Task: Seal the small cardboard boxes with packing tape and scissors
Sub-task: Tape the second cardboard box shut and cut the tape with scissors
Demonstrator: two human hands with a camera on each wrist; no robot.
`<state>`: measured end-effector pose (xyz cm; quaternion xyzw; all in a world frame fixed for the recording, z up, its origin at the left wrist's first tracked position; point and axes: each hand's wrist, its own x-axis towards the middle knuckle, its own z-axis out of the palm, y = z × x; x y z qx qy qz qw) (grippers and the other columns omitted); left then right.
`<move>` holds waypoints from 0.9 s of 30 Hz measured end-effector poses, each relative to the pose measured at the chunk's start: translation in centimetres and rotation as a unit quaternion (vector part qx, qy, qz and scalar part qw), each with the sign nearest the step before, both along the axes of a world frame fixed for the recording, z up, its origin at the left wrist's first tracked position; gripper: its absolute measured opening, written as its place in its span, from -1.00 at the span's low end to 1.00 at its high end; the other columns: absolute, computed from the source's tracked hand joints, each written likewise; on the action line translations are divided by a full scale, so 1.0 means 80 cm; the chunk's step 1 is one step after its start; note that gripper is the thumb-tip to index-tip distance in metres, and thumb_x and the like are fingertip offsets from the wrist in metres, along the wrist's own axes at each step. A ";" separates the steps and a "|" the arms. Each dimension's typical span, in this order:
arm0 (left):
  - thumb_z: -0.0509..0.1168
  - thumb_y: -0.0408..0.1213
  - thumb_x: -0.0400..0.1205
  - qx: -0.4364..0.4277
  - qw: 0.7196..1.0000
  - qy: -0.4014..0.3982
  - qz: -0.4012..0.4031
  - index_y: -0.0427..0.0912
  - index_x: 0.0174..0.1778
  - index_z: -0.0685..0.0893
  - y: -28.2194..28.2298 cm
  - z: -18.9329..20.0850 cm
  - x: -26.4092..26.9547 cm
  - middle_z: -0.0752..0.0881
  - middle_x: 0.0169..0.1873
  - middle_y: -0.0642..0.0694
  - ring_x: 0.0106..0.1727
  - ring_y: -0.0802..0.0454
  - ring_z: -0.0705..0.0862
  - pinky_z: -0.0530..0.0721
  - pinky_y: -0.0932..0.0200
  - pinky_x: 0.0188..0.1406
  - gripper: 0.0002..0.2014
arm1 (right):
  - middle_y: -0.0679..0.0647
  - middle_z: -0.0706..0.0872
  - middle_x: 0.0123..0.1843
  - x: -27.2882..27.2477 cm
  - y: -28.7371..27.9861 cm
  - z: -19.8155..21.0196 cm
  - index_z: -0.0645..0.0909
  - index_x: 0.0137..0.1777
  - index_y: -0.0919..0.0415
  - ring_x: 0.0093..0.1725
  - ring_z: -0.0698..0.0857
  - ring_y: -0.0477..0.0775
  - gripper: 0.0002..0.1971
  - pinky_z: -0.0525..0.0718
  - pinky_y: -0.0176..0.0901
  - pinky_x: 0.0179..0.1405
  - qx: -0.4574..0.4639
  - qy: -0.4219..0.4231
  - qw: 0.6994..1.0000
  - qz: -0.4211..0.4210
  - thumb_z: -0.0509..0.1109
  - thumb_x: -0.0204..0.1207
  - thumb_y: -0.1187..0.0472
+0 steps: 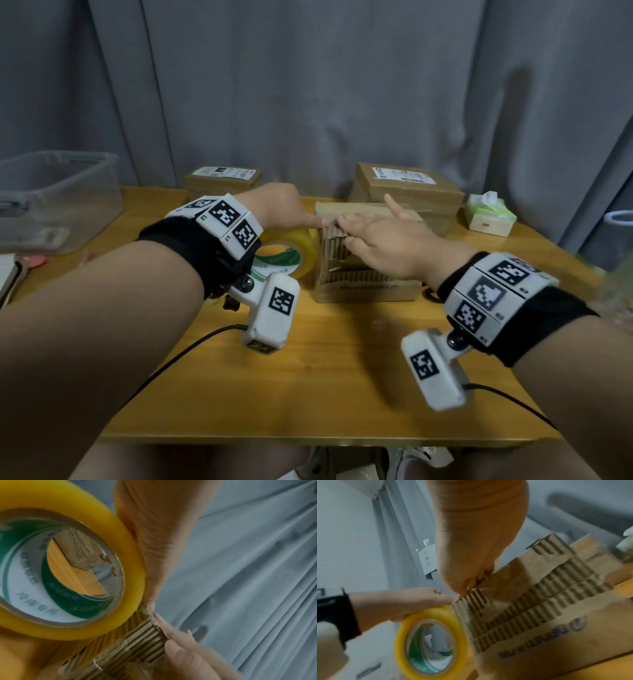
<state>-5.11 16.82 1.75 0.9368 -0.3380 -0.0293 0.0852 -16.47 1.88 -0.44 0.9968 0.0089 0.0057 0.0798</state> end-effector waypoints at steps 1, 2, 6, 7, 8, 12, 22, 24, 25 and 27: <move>0.19 0.22 0.61 -0.005 1.000 0.002 0.001 -0.44 -0.14 0.69 0.001 0.000 0.000 0.59 -0.40 -0.25 -0.24 -0.12 0.53 0.41 0.11 -0.23 -0.35 | -0.05 0.10 0.72 -0.003 -0.008 -0.005 0.00 0.71 0.08 0.68 0.04 -0.11 -0.46 -0.48 0.04 0.53 -0.003 0.006 1.000 -0.013 -0.16 0.75 -0.02; 0.18 0.23 0.61 -0.011 1.000 0.008 0.002 -0.37 -0.24 0.67 0.002 0.000 0.001 0.54 -0.45 -0.18 -0.22 -0.11 0.54 0.44 0.10 -0.21 -0.39 | -0.05 0.06 0.72 -0.007 -0.014 -0.007 -0.06 0.71 0.07 0.69 0.02 -0.12 -0.45 -0.49 0.03 0.52 -0.010 0.007 1.000 -0.022 -0.17 0.75 -0.04; 0.22 0.22 0.59 -0.056 0.995 0.082 -0.003 -0.49 -0.10 0.74 0.014 -0.005 0.009 0.74 -0.17 -0.36 -0.12 -0.17 0.66 0.61 -0.07 0.03 -0.32 | -0.15 0.17 0.69 -0.005 -0.034 -0.004 0.05 0.69 -0.07 0.68 0.03 -0.13 -0.50 -0.48 0.13 0.55 -0.036 -0.016 0.999 -0.025 -0.08 0.76 -0.01; 0.24 0.21 0.59 -0.072 0.993 0.097 -0.006 -0.47 -0.07 0.75 0.016 -0.006 0.009 0.76 -0.09 -0.37 -0.09 -0.18 0.69 0.62 -0.07 0.09 -0.34 | -0.19 0.21 0.67 -0.003 -0.038 -0.004 0.11 0.67 -0.12 0.68 0.04 -0.11 -0.52 -0.44 0.15 0.58 -0.044 -0.027 0.998 -0.025 -0.05 0.76 -0.01; 0.27 0.18 0.59 -0.086 0.990 0.110 -0.009 -0.43 -0.07 0.77 0.017 -0.006 0.007 0.77 -0.07 -0.34 -0.07 -0.17 0.70 0.62 -0.07 0.11 -0.39 | -0.21 0.26 0.65 -0.003 -0.041 -0.003 0.15 0.66 -0.15 0.68 0.05 -0.10 -0.53 -0.39 0.14 0.60 -0.048 -0.039 0.998 -0.023 -0.01 0.75 -0.01; 0.29 0.05 0.62 -0.120 0.985 0.121 -0.030 -0.20 0.07 0.77 0.015 -0.005 -0.006 0.74 0.04 -0.11 0.07 -0.02 0.66 0.54 0.14 0.06 -0.62 | -0.17 0.41 0.58 -0.002 -0.042 0.000 0.33 0.60 -0.06 0.62 0.23 -0.10 -0.46 -0.19 0.06 0.63 0.007 -0.058 0.998 -0.013 0.12 0.66 -0.19; 0.30 -0.03 0.64 -0.128 0.985 0.107 -0.041 -0.10 0.30 0.67 0.020 0.001 -0.015 0.65 0.26 -0.05 0.25 0.04 0.58 0.45 0.25 0.18 -0.63 | 0.03 0.81 0.02 0.009 -0.023 -0.005 0.79 0.02 0.03 0.09 0.72 0.10 -0.44 0.67 0.11 0.12 0.168 -0.149 0.972 -0.071 0.31 0.37 -0.41; 0.31 0.04 0.61 -0.115 0.987 0.113 -0.026 -0.17 0.14 0.76 0.018 0.000 -0.010 0.74 0.10 -0.09 0.11 0.00 0.67 0.58 0.14 0.12 -0.63 | -0.01 0.81 0.03 0.008 -0.021 -0.005 0.78 0.04 0.00 0.09 0.71 0.08 -0.46 0.67 0.10 0.12 0.166 -0.144 0.972 -0.077 0.30 0.38 -0.41; 0.31 0.08 0.59 -0.104 0.988 0.114 -0.015 -0.22 0.00 0.77 0.016 -0.001 -0.007 0.76 -0.06 -0.11 -0.04 -0.03 0.70 0.62 0.09 0.00 -0.60 | -0.01 0.80 0.02 0.008 -0.021 -0.003 0.78 0.03 0.00 0.08 0.71 0.08 -0.47 0.67 0.09 0.12 0.164 -0.136 0.974 -0.080 0.30 0.40 -0.40; 0.33 0.12 0.56 -0.091 0.989 0.119 0.008 -0.22 -0.28 0.68 0.014 -0.006 -0.004 0.66 -0.32 -0.10 -0.28 -0.03 0.62 0.55 0.10 -0.20 -0.58 | -0.01 0.80 0.00 0.009 -0.018 0.007 0.78 0.04 0.02 0.04 0.71 0.05 -0.50 0.65 0.02 0.11 0.154 -0.111 0.978 -0.083 0.29 0.46 -0.36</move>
